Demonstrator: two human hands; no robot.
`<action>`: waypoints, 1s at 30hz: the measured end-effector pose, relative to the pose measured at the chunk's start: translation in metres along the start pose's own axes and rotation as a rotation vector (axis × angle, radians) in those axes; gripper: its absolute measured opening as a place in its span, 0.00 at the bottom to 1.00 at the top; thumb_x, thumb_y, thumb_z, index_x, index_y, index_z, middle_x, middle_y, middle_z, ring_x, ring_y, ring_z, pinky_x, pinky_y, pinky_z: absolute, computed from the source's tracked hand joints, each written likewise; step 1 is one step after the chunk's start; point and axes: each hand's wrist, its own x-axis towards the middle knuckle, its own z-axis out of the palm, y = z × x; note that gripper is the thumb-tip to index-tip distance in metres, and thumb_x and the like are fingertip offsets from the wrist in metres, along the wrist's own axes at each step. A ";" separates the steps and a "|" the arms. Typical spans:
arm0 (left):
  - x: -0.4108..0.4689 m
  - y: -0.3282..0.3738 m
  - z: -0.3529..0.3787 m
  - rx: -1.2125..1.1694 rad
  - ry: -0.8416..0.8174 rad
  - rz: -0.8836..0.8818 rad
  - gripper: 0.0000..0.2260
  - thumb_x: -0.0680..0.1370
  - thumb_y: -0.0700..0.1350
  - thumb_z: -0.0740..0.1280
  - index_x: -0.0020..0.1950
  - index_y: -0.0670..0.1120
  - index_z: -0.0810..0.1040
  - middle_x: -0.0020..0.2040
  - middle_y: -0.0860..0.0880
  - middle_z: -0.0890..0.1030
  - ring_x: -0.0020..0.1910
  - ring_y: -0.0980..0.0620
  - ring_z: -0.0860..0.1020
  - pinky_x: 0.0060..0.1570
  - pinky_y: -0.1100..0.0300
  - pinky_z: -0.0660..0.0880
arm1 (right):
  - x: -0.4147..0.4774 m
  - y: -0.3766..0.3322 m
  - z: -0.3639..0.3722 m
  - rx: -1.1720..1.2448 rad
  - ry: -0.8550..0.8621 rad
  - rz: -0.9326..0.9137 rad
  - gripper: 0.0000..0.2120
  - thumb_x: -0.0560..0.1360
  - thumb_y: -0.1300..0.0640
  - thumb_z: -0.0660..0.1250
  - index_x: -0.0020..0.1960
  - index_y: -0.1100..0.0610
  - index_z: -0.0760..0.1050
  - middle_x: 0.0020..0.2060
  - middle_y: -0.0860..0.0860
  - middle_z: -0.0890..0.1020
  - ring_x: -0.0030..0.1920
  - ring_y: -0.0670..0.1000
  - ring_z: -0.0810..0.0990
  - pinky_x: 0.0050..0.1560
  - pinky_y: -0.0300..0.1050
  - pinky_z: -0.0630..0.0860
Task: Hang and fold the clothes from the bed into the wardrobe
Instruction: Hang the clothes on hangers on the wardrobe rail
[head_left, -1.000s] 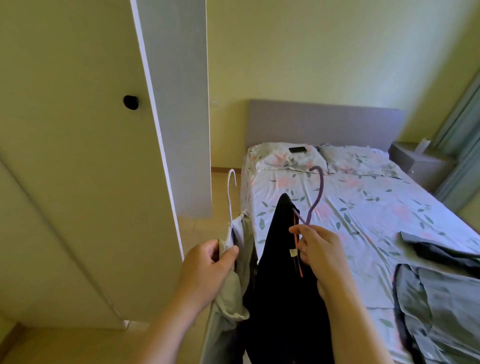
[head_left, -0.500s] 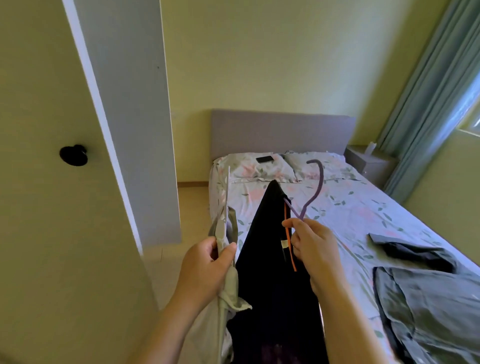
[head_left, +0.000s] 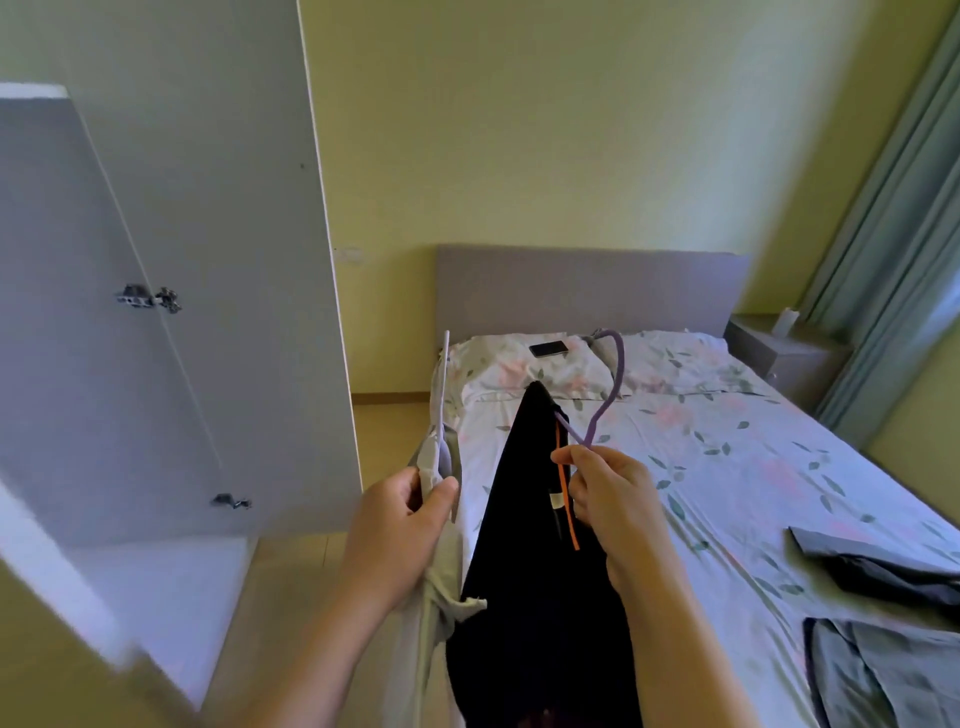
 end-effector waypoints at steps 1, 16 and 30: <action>0.008 0.002 0.007 0.003 0.006 -0.007 0.18 0.78 0.51 0.66 0.32 0.43 0.69 0.23 0.54 0.67 0.23 0.58 0.64 0.27 0.65 0.63 | 0.010 0.000 -0.003 -0.008 -0.005 0.000 0.12 0.79 0.61 0.60 0.42 0.61 0.81 0.20 0.44 0.65 0.19 0.43 0.61 0.21 0.34 0.59; 0.139 0.011 0.136 0.043 -0.129 0.057 0.19 0.76 0.49 0.68 0.31 0.42 0.67 0.23 0.55 0.66 0.24 0.57 0.64 0.26 0.66 0.63 | 0.138 0.002 -0.069 0.000 0.097 0.080 0.13 0.80 0.61 0.59 0.44 0.62 0.81 0.20 0.44 0.65 0.20 0.43 0.61 0.21 0.34 0.59; 0.309 0.005 0.187 -0.062 -0.325 0.133 0.21 0.77 0.46 0.67 0.28 0.47 0.62 0.21 0.55 0.63 0.23 0.56 0.62 0.25 0.64 0.61 | 0.273 -0.032 -0.031 0.006 0.266 0.085 0.14 0.81 0.61 0.58 0.46 0.63 0.81 0.21 0.46 0.64 0.21 0.45 0.60 0.23 0.36 0.57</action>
